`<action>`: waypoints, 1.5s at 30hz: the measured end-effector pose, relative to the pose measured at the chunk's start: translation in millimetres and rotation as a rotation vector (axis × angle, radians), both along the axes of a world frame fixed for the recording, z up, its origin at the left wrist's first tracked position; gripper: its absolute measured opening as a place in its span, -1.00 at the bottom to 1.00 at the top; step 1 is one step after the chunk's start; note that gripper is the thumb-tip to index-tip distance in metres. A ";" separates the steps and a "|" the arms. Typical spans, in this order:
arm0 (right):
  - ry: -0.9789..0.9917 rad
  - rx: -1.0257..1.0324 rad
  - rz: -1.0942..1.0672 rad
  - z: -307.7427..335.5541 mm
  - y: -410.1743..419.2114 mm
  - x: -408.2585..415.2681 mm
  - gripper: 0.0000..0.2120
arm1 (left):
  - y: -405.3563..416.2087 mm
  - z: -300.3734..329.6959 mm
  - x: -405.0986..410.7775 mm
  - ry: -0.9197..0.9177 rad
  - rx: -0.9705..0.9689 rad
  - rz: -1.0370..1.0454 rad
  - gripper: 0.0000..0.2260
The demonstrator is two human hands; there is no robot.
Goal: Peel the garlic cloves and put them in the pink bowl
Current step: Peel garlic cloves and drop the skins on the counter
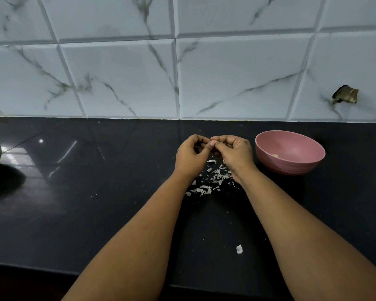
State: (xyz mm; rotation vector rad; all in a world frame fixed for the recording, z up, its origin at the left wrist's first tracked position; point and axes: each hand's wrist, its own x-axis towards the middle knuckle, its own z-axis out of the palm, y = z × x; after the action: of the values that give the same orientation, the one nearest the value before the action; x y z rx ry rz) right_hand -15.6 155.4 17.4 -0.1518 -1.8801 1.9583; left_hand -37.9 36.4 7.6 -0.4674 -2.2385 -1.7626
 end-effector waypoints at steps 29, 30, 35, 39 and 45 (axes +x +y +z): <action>-0.082 0.108 -0.048 0.0 -1.1 -1.5 -0.83 | 3.2 1.6 0.3 -0.428 0.419 -0.318 -0.90; -0.084 0.118 -0.054 -0.6 -0.6 -2.6 -0.82 | 3.0 3.0 1.0 -0.444 0.431 -0.319 -0.89; -0.042 0.368 -0.140 -2.0 7.4 -3.5 -0.89 | 2.2 6.0 1.6 -0.462 0.445 -0.293 -0.86; -0.014 0.558 -0.187 -1.2 9.8 -0.2 -0.92 | 2.3 6.3 1.9 -0.454 0.435 -0.274 -0.83; -0.005 0.363 -0.209 7.0 8.0 2.3 -0.68 | 4.0 5.4 1.9 -0.437 0.368 -0.237 -0.82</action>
State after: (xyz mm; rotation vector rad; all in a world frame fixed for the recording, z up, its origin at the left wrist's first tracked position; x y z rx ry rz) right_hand -13.2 163.4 24.4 -0.2341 -2.0928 1.4564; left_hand -36.0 40.4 13.1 -0.2976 -2.1002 -2.5463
